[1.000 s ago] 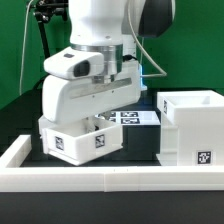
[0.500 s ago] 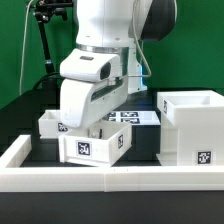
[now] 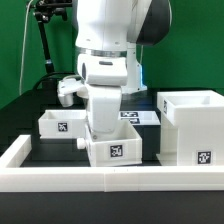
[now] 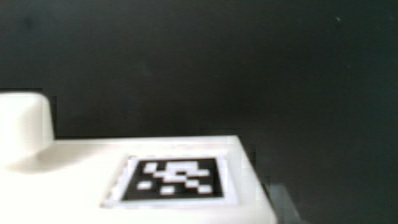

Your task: Assemble drawer

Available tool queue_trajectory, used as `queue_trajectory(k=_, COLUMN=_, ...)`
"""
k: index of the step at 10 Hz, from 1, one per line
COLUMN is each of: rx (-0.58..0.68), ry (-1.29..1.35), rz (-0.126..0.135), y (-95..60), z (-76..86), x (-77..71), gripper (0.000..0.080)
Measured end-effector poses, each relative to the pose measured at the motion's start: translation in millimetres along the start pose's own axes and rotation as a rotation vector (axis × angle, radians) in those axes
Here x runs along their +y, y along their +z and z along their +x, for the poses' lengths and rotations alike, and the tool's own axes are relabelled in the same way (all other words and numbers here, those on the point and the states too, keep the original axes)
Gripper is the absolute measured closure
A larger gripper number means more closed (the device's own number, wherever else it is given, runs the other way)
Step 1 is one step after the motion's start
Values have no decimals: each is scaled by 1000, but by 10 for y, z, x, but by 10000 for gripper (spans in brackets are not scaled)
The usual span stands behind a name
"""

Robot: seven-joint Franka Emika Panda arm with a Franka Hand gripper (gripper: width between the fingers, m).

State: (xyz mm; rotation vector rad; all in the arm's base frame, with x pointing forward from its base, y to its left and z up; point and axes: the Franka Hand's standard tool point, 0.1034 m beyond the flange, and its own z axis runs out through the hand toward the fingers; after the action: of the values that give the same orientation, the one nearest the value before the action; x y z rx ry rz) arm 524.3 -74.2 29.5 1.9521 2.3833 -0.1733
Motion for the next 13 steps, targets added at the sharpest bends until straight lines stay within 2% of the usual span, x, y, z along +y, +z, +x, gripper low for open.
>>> queue_trajectory(k=4, rx=2, ry=2, rz=-1, y=21, z=21, x=2, gripper=757)
queue_trajectory(k=6, rx=10, ry=62, rz=5, y=-1, z=165, x=63, gripper=757)
queue_trajectory(k=10, rx=24, ry=147, rz=-3, y=-13, z=419, x=187, gripper=757)
queue_trajectory(k=13, rx=24, ry=153, rz=0, y=4, z=389, x=168, gripper=757)
